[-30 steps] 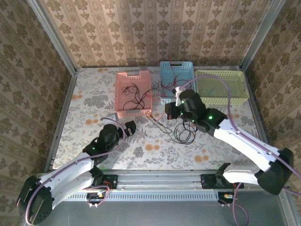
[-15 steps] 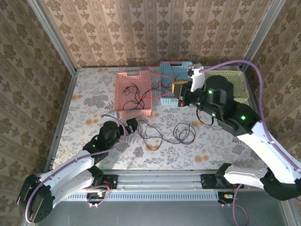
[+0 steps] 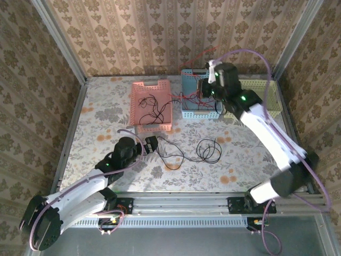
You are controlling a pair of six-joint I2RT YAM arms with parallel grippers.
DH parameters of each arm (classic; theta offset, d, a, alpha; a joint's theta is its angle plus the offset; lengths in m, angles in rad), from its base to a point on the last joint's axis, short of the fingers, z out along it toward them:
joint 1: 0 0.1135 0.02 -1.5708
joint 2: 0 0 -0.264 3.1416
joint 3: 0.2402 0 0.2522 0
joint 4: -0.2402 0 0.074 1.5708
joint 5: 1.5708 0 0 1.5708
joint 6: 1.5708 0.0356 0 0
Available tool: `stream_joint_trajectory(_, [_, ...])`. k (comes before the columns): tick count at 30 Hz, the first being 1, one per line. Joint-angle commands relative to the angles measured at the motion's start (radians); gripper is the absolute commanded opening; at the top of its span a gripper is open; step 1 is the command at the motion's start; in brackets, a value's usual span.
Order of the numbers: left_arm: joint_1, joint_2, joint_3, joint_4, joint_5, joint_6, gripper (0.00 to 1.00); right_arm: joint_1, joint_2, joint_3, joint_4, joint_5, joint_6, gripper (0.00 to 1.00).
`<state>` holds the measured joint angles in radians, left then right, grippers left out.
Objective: Untangle the cables
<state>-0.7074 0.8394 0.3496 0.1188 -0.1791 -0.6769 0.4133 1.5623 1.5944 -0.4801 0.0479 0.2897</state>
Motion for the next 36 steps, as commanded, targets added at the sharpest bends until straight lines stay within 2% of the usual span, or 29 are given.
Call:
stream_joint_trajectory(1, [-0.009,-0.056,0.014,-0.047,0.009,-0.027,1.0,-0.043,0.136,0.089,-0.052,0.017,-0.037,0.0])
stream_joint_trajectory(7, [-0.011,-0.147,-0.031,-0.083,-0.017,-0.05,1.0,-0.059,0.367,0.134,-0.08,0.111,-0.084,0.0])
stream_joint_trajectory(11, [-0.012,-0.166,-0.037,-0.089,-0.025,-0.05,1.0,-0.096,0.448,0.125,-0.04,0.093,-0.043,0.0])
stream_joint_trajectory(12, [-0.011,-0.161,-0.037,-0.088,-0.025,-0.046,1.0,-0.105,0.465,0.139,-0.052,0.101,-0.024,0.04])
stream_joint_trajectory(14, [-0.012,-0.146,-0.027,-0.085,-0.02,-0.04,1.0,-0.111,0.456,0.139,-0.089,0.131,0.0,0.36])
stream_joint_trajectory(16, [-0.011,-0.122,-0.017,-0.079,-0.006,-0.032,1.0,-0.11,0.396,0.085,-0.072,0.169,0.022,0.45])
stream_joint_trajectory(18, [-0.012,-0.081,-0.012,-0.043,0.043,-0.001,1.0,-0.097,0.287,-0.015,-0.01,0.168,0.036,0.48])
stream_joint_trajectory(21, [-0.014,0.037,0.025,-0.018,0.113,0.025,1.0,-0.039,0.066,-0.258,0.132,0.154,0.047,0.5])
stream_joint_trajectory(23, [-0.018,0.13,0.066,-0.045,0.098,0.045,1.0,0.037,-0.063,-0.439,0.207,0.178,0.039,0.52])
stream_joint_trajectory(26, [-0.021,0.234,0.099,-0.073,0.036,0.059,1.0,0.108,-0.199,-0.633,0.227,0.188,0.105,0.53])
stream_joint_trajectory(29, [-0.012,0.332,0.12,-0.044,0.015,0.076,1.0,0.133,-0.266,-0.756,0.201,0.184,0.162,0.53])
stream_joint_trajectory(33, [-0.007,0.487,0.203,-0.058,0.053,0.157,1.0,0.136,-0.325,-0.87,0.194,0.144,0.213,0.54])
stream_joint_trajectory(36, [-0.005,0.559,0.219,-0.005,0.048,0.206,0.93,0.137,-0.357,-0.919,0.188,0.127,0.232,0.54])
